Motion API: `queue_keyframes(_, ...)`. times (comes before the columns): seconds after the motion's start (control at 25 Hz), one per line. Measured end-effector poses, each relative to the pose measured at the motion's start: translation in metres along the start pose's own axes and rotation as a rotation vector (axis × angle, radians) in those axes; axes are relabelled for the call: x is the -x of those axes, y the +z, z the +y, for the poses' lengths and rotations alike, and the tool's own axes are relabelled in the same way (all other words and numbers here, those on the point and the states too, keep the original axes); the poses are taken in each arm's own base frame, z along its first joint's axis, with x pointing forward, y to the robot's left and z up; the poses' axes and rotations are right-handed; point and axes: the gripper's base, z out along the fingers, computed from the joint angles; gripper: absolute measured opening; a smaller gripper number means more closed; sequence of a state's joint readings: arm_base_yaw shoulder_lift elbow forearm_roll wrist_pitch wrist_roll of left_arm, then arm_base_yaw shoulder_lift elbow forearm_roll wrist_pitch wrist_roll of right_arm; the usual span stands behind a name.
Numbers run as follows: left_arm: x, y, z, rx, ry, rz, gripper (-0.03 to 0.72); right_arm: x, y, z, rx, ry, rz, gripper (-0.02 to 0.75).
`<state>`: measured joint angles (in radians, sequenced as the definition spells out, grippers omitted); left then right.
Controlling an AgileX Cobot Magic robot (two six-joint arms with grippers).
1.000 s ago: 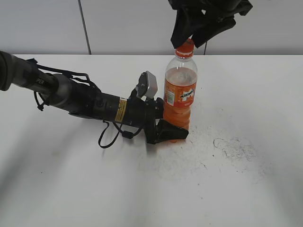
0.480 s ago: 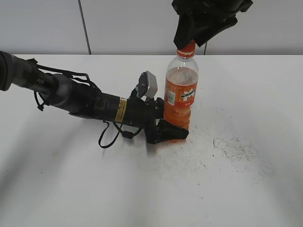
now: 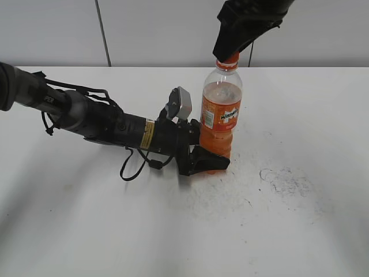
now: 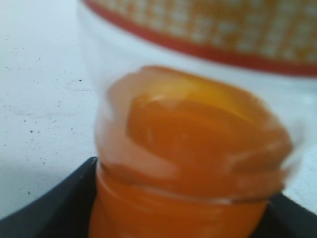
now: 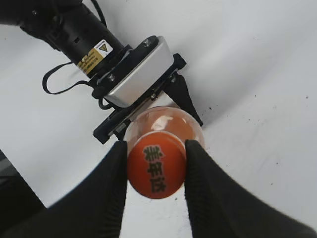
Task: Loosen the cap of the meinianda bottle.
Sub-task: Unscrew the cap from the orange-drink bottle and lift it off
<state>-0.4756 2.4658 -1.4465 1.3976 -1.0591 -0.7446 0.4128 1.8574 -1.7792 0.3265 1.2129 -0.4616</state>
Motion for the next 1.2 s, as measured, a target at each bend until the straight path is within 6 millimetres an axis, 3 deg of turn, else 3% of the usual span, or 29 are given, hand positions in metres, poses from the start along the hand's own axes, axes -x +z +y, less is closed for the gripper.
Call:
queue_keyframes(0.28,0.000,0.000,0.000,0.000,0.000,0.000,0.561,0.001,0.000,0.001,0.014,-0.393,-0.011,0.262)
queue_keyframes(0.48,0.000,0.000,0.000,-0.001,0.000,0.001,0.561,0.002,0.000,0.004,0.039,-0.570,-0.033,0.261)
queue_keyframes(0.88,0.000,0.000,0.000,-0.002,0.002,0.002,0.561,0.003,-0.002,0.006,0.047,-0.591,-0.047,0.261)
queue_keyframes(1.2,0.000,0.000,0.000,-0.002,0.002,0.002,0.561,0.002,-0.025,0.013,0.022,-0.508,-0.095,0.261)
